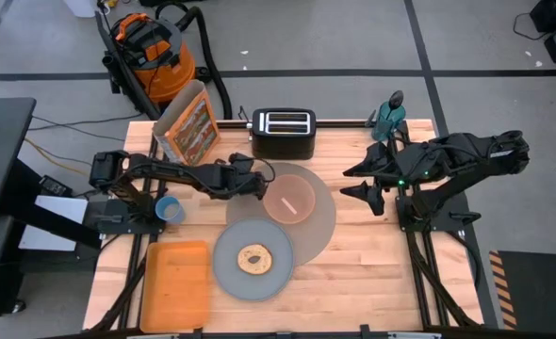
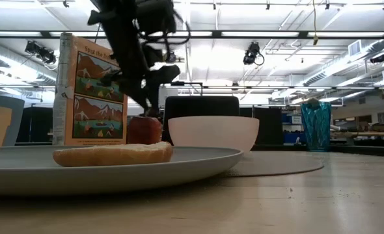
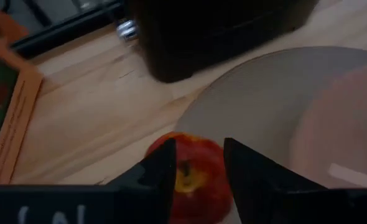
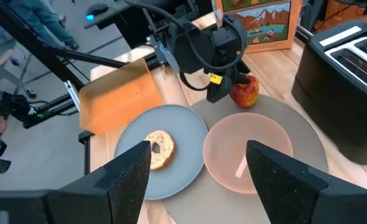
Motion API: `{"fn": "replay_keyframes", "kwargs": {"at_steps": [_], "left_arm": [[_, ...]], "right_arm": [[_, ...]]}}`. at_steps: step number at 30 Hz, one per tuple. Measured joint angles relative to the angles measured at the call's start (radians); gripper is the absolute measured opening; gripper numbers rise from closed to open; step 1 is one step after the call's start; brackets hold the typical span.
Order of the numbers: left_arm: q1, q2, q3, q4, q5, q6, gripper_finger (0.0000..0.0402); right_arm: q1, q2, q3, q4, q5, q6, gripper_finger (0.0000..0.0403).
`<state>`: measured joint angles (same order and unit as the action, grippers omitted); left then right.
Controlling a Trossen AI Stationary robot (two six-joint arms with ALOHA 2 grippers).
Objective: Arrange a breakfast setting
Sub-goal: Put the blue cup of milk to the top right of the gray tablemat
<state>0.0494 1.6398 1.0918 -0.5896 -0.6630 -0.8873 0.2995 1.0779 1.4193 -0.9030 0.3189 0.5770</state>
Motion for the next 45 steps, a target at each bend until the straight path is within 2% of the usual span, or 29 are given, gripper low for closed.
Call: {"fn": "replay_keyframes", "kwargs": {"at_steps": [7, 13, 17, 22, 29, 33, 37, 40, 45], "left_arm": [[0.000, 0.000, 0.201, -0.197, 0.017, 0.115, 0.0158], [-0.024, 0.000, 0.410, -0.501, 0.178, 0.186, 0.0157], [-0.084, 0.000, 0.469, -0.693, 0.211, 0.161, 0.0156], [-0.181, 0.000, 0.471, -0.859, 0.296, 0.060, 0.0156], [-0.309, 0.000, 0.471, -0.939, 0.379, -0.108, 0.0155], [-0.374, 0.000, 0.471, -0.980, 0.481, -0.168, 0.0155], [-0.428, -0.022, 0.467, -0.979, 0.496, -0.220, 0.0155], [-0.429, -0.094, 0.399, -0.980, 0.480, -0.268, 0.0155], [-0.417, -0.274, 0.199, -0.982, 0.499, -0.386, 0.0155]], "right_arm": [[0.000, 0.000, 0.000, 0.004, -0.003, -0.003, 0.0270], [-0.002, 0.000, 0.000, 0.004, -0.003, -0.042, 0.0270], [-0.015, 0.000, 0.000, 0.004, -0.002, -0.084, 0.0270], [-0.030, 0.000, 0.000, 0.004, -0.001, -0.129, 0.0270], [-0.042, 0.000, 0.000, 0.004, -0.012, -0.162, 0.0270], [-0.041, 0.016, 0.000, 0.024, -0.029, -0.184, 0.0270], [-0.028, 0.054, 0.000, 0.059, -0.063, -0.188, 0.0270], [-0.017, 0.099, 0.000, 0.065, -0.082, -0.211, 0.0270], [-0.013, 0.181, 0.000, 0.066, -0.140, -0.229, 0.0270]]}}
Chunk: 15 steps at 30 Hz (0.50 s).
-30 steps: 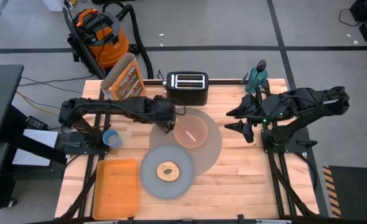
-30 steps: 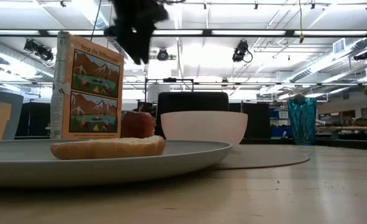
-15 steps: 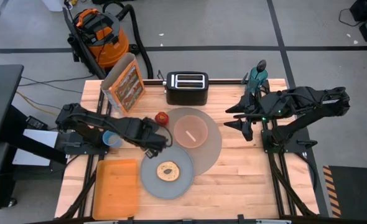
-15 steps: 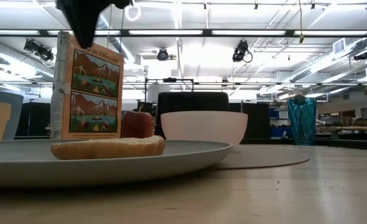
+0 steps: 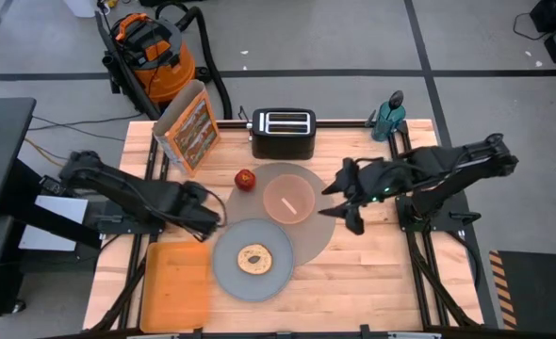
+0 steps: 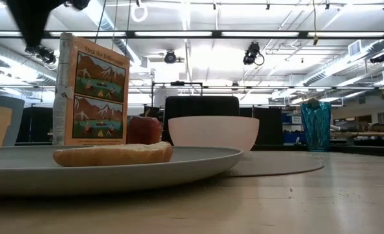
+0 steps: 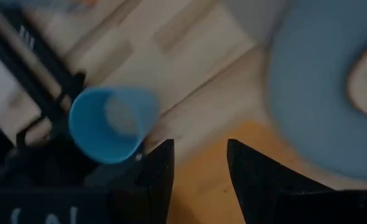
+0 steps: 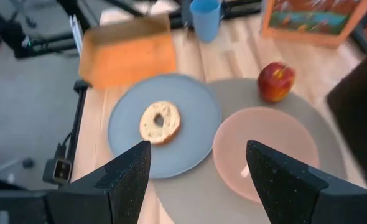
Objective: Arrange a breakfast setting
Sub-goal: Put the blue cup of milk to the top right of the gray tablemat
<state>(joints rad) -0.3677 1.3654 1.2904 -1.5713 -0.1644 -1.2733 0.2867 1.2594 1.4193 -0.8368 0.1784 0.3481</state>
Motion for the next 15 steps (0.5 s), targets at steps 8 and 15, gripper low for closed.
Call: {"fn": "replay_keyframes", "kwargs": {"at_steps": [8, 15], "left_arm": [[0.019, -0.171, -0.237, 0.036, 0.031, -0.134, 0.0161], [0.093, -0.196, -0.383, 0.170, 0.069, -0.070, 0.0175]], "right_arm": [[-0.063, 0.029, 0.000, 0.059, -0.026, -0.042, 0.0270], [-0.118, 0.066, 0.000, 0.107, -0.094, -0.063, 0.0270]]}}
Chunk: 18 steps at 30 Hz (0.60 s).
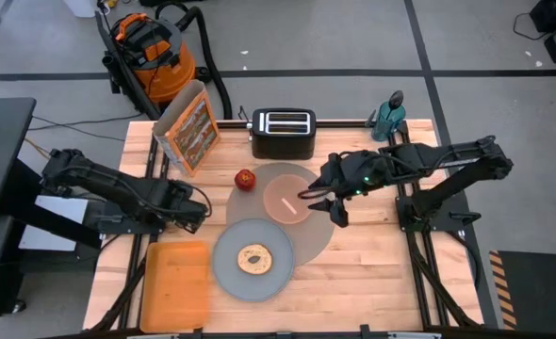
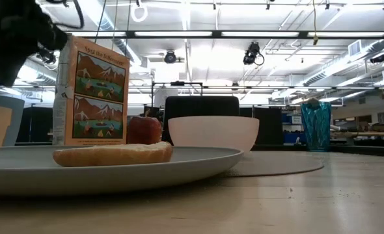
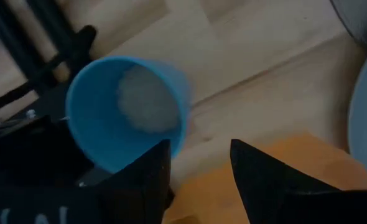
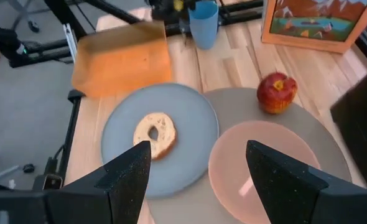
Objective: Arrange a breakfast setting
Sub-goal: Put the blue cup of milk to the top right of the gray tablemat
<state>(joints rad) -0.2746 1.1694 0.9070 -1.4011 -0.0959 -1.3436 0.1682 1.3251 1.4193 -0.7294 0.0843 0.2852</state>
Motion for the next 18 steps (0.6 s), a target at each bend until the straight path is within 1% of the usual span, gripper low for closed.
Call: {"fn": "replay_keyframes", "kwargs": {"at_steps": [7, 11, 14, 18], "left_arm": [[0.064, 0.000, -0.094, 0.039, -0.015, 0.049, 0.0176], [0.077, 0.002, -0.114, 0.125, -0.018, 0.145, 0.0173], [0.082, 0.001, -0.130, 0.135, -0.059, 0.159, 0.0155], [0.088, 0.002, -0.161, 0.134, -0.066, 0.160, 0.0109]], "right_arm": [[-0.016, 0.023, 0.000, 0.010, -0.022, 0.002, 0.0270], [-0.026, 0.030, 0.000, 0.019, -0.034, -0.001, 0.0270], [-0.038, 0.032, 0.000, 0.020, -0.034, -0.014, 0.0270], [-0.057, 0.031, 0.000, 0.027, -0.034, -0.059, 0.0270]]}}
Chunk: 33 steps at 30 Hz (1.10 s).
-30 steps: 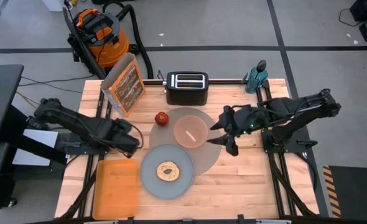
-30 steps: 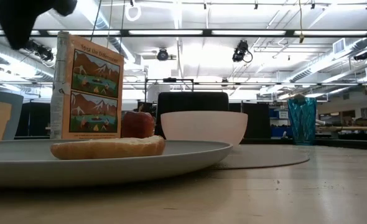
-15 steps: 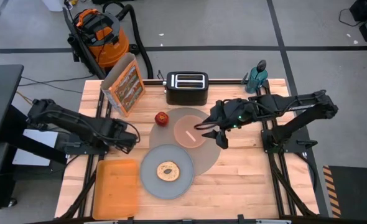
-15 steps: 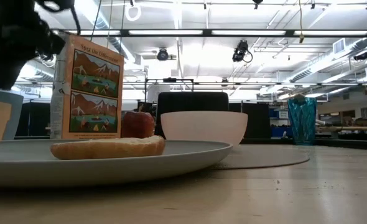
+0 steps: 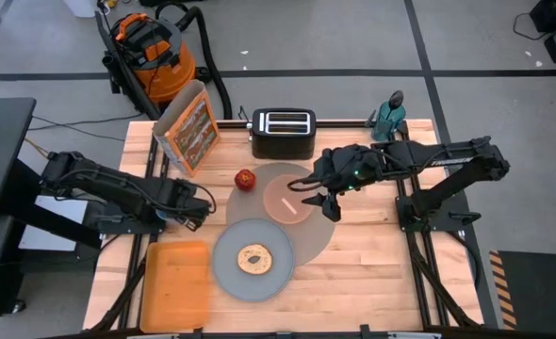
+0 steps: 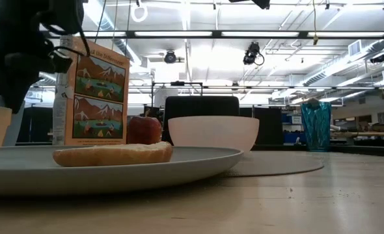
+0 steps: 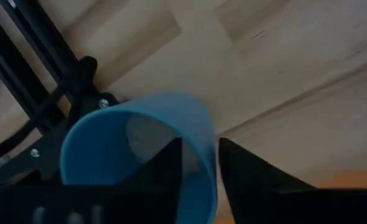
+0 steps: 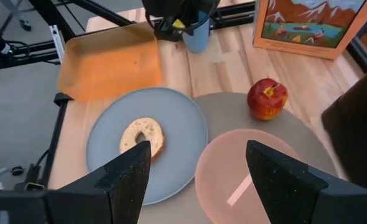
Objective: Arrange a breakfast setting
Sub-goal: Put the blue cup of milk to the top right of the gray tablemat
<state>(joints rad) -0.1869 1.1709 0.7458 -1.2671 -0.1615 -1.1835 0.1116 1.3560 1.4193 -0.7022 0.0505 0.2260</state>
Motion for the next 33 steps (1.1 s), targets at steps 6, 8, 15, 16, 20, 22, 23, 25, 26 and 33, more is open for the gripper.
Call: {"fn": "replay_keyframes", "kwargs": {"at_steps": [6, 8, 15, 16, 20, 22, 23, 25, 26, 33], "left_arm": [[0.000, 0.000, -0.006, 0.017, 0.005, 0.050, 0.0018], [0.001, 0.000, 0.005, 0.008, 0.006, 0.055, 0.0014], [0.000, 0.000, 0.218, -0.045, 0.009, 0.122, 0.0014], [0.000, 0.000, 0.257, -0.048, 0.009, 0.145, 0.0014], [0.000, 0.006, 0.424, -0.044, -0.001, 0.237, 0.0013], [0.000, 0.031, 0.503, -0.047, -0.036, 0.293, 0.0013], [0.000, 0.046, 0.539, -0.043, -0.054, 0.328, 0.0013], [0.000, 0.083, 0.609, -0.043, -0.077, 0.408, 0.0013], [0.000, 0.105, 0.637, -0.037, -0.082, 0.459, 0.0013], [-0.001, 0.292, 0.815, -0.021, -0.077, 0.760, 0.0013]], "right_arm": [[-0.010, -0.018, 0.000, 0.019, 0.000, -0.056, 0.0259], [-0.011, -0.029, 0.000, 0.027, 0.013, -0.095, 0.0251], [-0.020, -0.054, 0.000, 0.013, 0.164, -0.174, 0.0246], [-0.021, -0.057, 0.000, 0.013, 0.179, -0.182, 0.0249], [-0.051, -0.053, 0.000, 0.001, 0.154, -0.141, 0.0273], [-0.077, -0.040, 0.000, -0.019, 0.113, -0.114, 0.0293], [-0.089, -0.032, 0.000, -0.014, 0.095, -0.106, 0.0303], [-0.104, -0.011, 0.000, -0.013, 0.067, -0.099, 0.0327], [-0.108, 0.001, 0.000, -0.007, 0.051, -0.099, 0.0339], [-0.107, 0.142, 0.000, 0.123, -0.081, -0.152, 0.0397]]}}
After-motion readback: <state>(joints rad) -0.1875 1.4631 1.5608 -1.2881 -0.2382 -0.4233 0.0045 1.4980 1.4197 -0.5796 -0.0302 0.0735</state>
